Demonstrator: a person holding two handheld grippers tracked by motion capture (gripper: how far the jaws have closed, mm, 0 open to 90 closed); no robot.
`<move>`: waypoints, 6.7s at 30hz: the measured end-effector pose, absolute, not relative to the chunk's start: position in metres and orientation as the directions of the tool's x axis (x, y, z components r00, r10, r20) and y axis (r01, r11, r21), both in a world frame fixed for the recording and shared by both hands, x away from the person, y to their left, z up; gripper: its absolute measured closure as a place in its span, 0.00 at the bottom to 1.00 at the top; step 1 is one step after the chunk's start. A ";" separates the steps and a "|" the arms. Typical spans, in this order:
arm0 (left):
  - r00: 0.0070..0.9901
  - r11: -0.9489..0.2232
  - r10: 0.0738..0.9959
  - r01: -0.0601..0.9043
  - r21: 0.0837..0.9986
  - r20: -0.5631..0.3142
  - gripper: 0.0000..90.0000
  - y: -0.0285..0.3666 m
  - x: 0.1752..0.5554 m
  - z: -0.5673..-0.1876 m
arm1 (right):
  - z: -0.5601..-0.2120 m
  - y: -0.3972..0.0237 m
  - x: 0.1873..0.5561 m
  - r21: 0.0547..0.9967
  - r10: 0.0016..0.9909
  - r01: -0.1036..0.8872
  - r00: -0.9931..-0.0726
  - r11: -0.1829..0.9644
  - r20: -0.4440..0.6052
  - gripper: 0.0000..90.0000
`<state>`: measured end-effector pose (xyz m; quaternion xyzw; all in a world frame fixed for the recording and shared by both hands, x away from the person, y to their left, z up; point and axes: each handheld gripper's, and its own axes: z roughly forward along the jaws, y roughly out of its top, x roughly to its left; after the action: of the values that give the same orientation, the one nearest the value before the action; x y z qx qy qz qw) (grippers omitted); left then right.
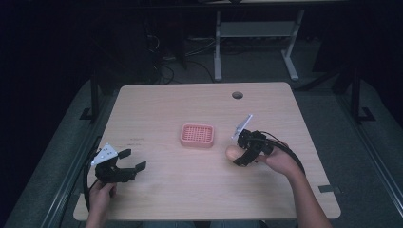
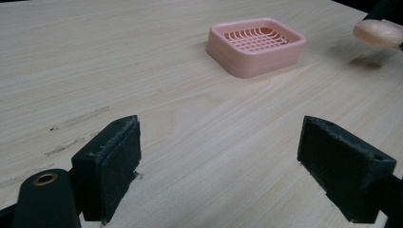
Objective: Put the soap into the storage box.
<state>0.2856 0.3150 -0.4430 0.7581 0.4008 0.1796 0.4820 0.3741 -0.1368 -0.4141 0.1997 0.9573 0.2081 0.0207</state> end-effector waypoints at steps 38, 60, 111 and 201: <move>0.610 -0.210 0.784 0.434 0.876 -0.114 0.16 0.318 0.285 -0.442 | -0.393 -0.106 0.398 0.397 0.343 0.321 -0.939 0.860 0.018 0.35; 0.611 -0.210 0.784 0.433 0.877 -0.114 0.16 0.318 0.285 -0.442 | -0.378 -0.088 0.415 0.421 0.329 0.302 -0.944 0.855 0.010 0.35; 0.608 -0.198 0.785 0.430 0.881 -0.121 0.16 0.317 0.288 -0.442 | -0.357 -0.025 0.462 0.397 0.276 0.248 -0.961 0.884 -0.014 0.35; 0.607 -0.196 0.785 0.430 0.881 -0.122 0.16 0.320 0.287 -0.440 | -0.414 0.011 0.489 0.301 0.273 0.277 -0.960 0.912 0.057 0.35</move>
<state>0.2871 0.3196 -0.4401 0.7517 0.4042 0.1815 0.4886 0.4886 0.0106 -0.4144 0.1406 0.9778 0.1550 -0.0070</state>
